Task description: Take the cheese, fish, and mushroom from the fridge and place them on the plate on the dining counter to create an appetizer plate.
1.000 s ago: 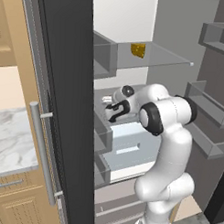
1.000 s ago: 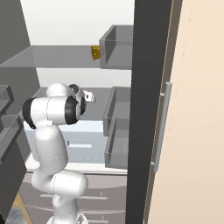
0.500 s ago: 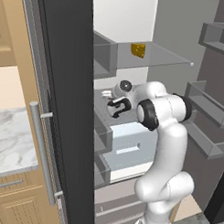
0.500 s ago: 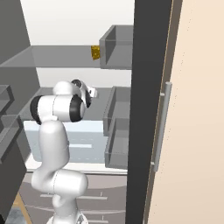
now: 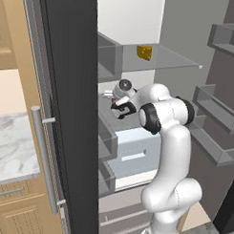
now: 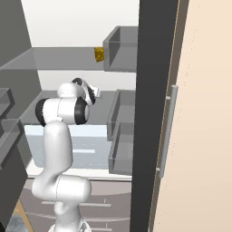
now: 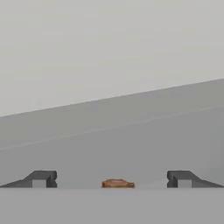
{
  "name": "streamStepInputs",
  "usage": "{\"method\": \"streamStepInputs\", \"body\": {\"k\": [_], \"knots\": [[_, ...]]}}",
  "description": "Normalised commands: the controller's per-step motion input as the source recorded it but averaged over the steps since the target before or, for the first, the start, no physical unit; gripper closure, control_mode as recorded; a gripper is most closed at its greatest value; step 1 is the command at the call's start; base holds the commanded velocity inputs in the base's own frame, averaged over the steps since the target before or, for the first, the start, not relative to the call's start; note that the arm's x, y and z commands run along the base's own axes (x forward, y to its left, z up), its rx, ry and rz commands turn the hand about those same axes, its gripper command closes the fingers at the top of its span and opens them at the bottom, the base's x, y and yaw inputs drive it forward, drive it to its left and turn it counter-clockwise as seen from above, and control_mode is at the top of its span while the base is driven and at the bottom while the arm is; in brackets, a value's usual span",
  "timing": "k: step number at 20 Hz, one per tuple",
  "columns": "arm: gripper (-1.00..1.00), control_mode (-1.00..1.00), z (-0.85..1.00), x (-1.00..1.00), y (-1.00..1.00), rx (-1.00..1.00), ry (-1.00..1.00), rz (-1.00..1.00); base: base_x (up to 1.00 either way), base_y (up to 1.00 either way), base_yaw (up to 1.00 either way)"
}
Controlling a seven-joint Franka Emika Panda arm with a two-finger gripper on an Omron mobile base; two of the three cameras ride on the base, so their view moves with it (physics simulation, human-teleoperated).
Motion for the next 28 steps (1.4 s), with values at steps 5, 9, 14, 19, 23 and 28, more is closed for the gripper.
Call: {"method": "streamStepInputs", "body": {"k": [5,9,14,19,23,28], "knots": [[-1.0,-1.0,-0.76,-0.01,0.0,0.0,0.03,-0.09,0.0,0.0,0.0],[-1.0,-1.0,-0.77,-0.27,-0.03,0.0,0.07,-0.12,0.0,0.0,0.0],[-1.0,-1.0,-0.79,-0.53,-0.02,0.01,0.08,-0.14,0.0,0.0,0.0],[-1.0,-1.0,-0.54,-0.27,-0.07,0.01,0.02,-0.1,0.0,0.0,0.0],[1.0,-1.0,-0.31,0.12,-0.24,0.0,0.0,-0.05,0.0,0.0,0.0],[1.0,-1.0,-0.38,0.04,-0.26,0.0,0.0,-0.06,0.0,0.0,0.0]]}}
